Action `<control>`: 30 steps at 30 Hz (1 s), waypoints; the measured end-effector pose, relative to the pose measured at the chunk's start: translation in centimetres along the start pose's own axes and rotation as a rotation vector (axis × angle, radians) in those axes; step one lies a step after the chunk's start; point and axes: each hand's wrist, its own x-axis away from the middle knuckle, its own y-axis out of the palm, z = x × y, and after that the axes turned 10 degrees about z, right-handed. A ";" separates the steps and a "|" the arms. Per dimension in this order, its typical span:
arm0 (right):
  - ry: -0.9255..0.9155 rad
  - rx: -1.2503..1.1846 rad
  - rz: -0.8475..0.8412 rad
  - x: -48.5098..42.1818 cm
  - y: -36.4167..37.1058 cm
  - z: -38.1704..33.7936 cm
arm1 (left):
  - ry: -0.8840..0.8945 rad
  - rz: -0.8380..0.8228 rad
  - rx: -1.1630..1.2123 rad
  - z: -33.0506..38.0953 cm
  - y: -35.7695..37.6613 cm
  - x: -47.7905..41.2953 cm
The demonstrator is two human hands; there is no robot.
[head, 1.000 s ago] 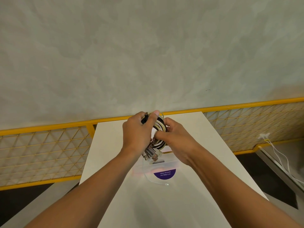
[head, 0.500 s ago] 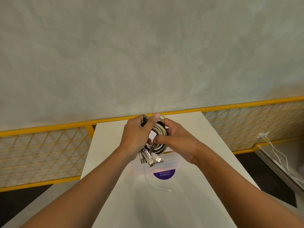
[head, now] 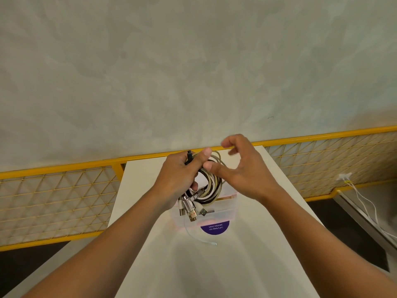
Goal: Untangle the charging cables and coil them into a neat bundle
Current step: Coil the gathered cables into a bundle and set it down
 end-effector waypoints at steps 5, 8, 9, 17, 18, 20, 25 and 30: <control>-0.022 -0.165 -0.301 -0.3 -0.5 -0.8 | 0.064 -0.060 -0.055 0.0 0.0 0.0; -0.033 -0.170 -0.240 -0.4 0.1 -0.6 | 0.124 -0.024 -0.205 -0.1 -0.6 0.1; -0.054 -0.137 -0.225 -0.3 0.3 -0.6 | 0.148 -0.002 -0.270 -0.2 -0.7 0.1; -0.034 -0.113 -0.094 0.0 0.7 -0.3 | 0.091 0.185 -0.261 -1.0 -0.8 -0.1; -0.034 -0.122 -0.074 0.0 0.8 -0.1 | 0.055 0.213 -0.209 -0.9 -0.8 -0.1; -0.022 -0.145 -0.024 0.0 0.7 0.3 | -0.034 0.272 -0.082 -0.7 -0.9 -0.4; 0.103 -0.245 0.006 0.5 0.9 0.5 | -0.159 0.320 0.089 0.4 -0.5 -0.4; 0.070 -0.256 -0.159 1.8 2.0 -0.6 | -0.179 0.357 0.162 0.9 0.3 -0.4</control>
